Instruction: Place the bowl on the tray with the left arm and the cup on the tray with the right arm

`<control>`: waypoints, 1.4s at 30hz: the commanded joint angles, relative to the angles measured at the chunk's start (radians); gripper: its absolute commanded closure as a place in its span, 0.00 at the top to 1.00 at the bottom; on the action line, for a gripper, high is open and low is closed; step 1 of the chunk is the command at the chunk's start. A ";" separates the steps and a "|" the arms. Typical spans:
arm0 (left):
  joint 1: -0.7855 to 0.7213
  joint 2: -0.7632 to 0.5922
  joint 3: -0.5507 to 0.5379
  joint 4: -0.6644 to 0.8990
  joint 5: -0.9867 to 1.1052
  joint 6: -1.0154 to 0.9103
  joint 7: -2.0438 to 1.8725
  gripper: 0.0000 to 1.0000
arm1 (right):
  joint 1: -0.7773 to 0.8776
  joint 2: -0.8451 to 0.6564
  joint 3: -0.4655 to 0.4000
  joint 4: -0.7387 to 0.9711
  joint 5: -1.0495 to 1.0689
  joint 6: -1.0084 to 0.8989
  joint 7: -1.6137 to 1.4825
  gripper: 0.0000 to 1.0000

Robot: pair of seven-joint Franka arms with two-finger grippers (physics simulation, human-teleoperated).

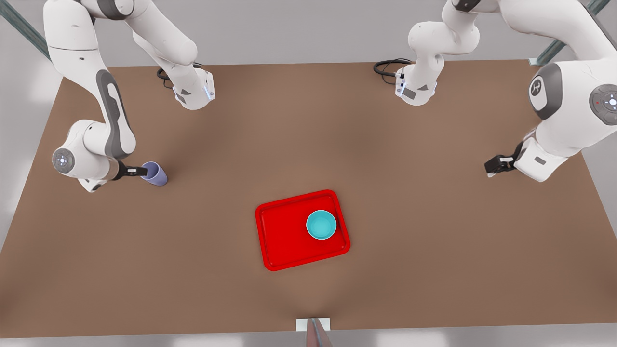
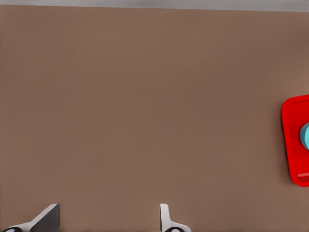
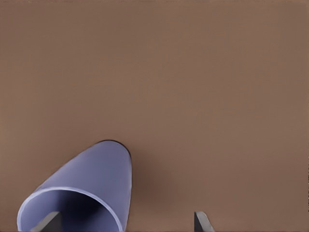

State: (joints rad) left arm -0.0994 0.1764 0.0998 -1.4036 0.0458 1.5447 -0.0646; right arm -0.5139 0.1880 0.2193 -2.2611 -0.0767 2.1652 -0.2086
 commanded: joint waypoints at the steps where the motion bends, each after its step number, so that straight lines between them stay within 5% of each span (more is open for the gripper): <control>1: -0.003 0.000 0.000 0.000 0.003 0.000 0.000 1.00 | 0.000 0.001 0.000 0.002 -0.002 0.001 0.000 1.00; 22: 0.003 0.005 0.000 0.000 0.005 0.003 0.002 1.00 | 0.002 0.050 0.000 -0.034 0.000 0.062 0.000 1.00; 24: 0.003 0.006 0.001 0.000 0.005 0.003 0.002 1.00 | 0.005 0.051 0.000 -0.029 0.000 0.061 0.002 0.44; 25: 0.003 0.006 0.001 0.000 0.006 0.003 0.002 1.00 | 0.006 0.057 0.000 -0.028 0.000 0.061 0.002 0.33; 29: 0.004 0.006 0.001 0.000 0.008 0.015 0.003 1.00 | 0.014 0.073 0.000 -0.021 0.000 0.061 0.003 0.21; 42: 0.013 0.009 0.001 -0.002 0.008 0.017 0.005 1.00 | 0.014 0.091 0.002 -0.018 0.000 0.061 0.002 0.21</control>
State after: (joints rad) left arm -0.0849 0.1857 0.1012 -1.4037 0.0535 1.5616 -0.0598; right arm -0.4995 0.2779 0.2209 -2.2765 -0.0684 2.2246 -0.2121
